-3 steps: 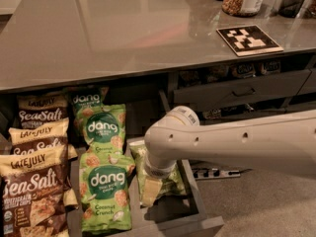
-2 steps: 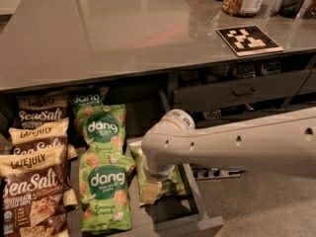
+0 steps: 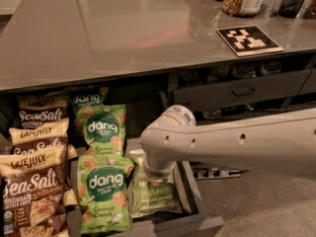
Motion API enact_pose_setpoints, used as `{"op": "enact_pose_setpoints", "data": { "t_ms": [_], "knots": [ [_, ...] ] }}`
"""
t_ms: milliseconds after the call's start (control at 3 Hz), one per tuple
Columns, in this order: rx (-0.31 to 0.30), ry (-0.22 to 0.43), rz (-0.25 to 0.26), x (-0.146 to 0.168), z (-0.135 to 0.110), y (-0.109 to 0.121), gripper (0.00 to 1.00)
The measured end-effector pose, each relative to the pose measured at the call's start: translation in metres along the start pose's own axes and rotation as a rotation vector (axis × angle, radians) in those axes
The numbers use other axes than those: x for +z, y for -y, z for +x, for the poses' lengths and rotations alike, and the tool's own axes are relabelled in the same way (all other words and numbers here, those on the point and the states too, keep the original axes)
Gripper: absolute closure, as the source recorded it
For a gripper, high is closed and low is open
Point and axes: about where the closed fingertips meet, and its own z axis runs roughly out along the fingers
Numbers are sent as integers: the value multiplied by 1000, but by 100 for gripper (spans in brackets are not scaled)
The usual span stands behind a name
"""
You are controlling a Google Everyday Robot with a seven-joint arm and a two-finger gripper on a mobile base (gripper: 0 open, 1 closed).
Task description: Pick green jalapeno chip bag from top drawer and place on counter
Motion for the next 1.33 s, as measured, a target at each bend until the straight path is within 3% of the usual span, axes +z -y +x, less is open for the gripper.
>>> {"op": "enact_pose_setpoints", "data": {
  "t_ms": [333,667,1333],
  "knots": [
    [0,0,0,-2,0,0,100],
    [-1,3,62,-29,5,4,100],
    [-2,5,74,-34,5,6,58]
  ]
}}
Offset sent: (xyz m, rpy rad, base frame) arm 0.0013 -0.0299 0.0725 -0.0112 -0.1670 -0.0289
